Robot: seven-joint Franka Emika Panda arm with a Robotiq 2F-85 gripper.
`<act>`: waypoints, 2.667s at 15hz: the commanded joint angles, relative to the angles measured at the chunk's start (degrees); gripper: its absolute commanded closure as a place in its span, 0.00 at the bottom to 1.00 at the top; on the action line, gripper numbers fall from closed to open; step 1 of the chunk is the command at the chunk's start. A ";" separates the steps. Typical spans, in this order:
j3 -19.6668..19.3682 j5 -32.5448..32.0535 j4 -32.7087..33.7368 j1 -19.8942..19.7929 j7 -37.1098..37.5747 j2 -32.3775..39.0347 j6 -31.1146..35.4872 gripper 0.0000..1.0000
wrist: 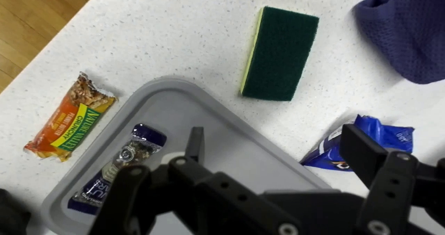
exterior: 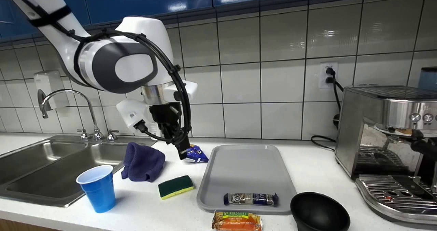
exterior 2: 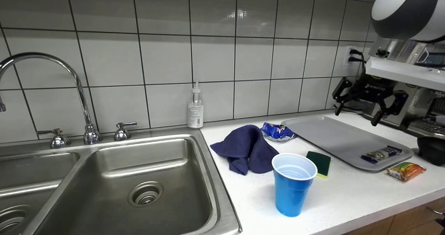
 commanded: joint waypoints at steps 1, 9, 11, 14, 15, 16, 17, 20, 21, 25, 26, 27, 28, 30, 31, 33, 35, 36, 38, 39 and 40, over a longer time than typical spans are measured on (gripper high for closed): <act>-0.13 3.87 -0.33 2.45 -8.55 -4.03 -4.02 0.00; 0.55 6.86 -0.03 7.09 -18.01 -4.36 -8.07 0.00; 0.70 6.86 -0.03 7.93 -19.67 -4.61 -9.20 0.00; 1.09 6.81 -0.03 9.24 -22.22 -4.63 -9.90 0.00; 1.37 6.72 -0.03 9.62 -22.72 -4.53 -9.84 0.00; 1.73 6.83 -0.03 10.10 -23.19 -4.50 -9.62 0.00; 2.05 6.80 -0.03 10.48 -23.56 -4.46 -9.57 0.00; 3.00 7.07 -0.03 11.98 -24.66 -4.38 -9.33 0.00; 3.28 7.15 -0.03 12.41 -24.87 -4.38 -9.29 0.00; 4.81 7.28 -0.03 14.35 -25.27 -3.72 -8.15 0.00; 5.23 7.35 -0.03 14.80 -25.28 -3.53 -7.87 0.00; 5.63 7.47 -0.03 15.25 -25.25 -3.26 -7.58 0.00; 6.01 7.67 -0.03 15.72 -25.25 -3.10 -7.36 0.00; 6.81 7.64 -0.03 16.43 -24.98 -2.63 -6.91 0.00; 7.31 7.48 -0.03 16.71 -24.64 -2.34 -6.52 0.00; 8.21 7.23 -0.03 17.16 -24.27 -1.71 -5.69 0.00; 8.96 7.40 -0.03 17.60 -24.24 -1.02 -5.28 0.00; 9.31 7.62 -0.03 17.80 -24.06 -0.51 -4.67 0.00; 9.74 8.41 -0.03 18.33 -24.33 0.64 -3.75 0.00; 9.74 9.40 -0.03 18.74 -24.99 1.04 -3.73 0.00; 9.90 10.31 -0.03 19.03 -25.26 1.60 -3.40 0.00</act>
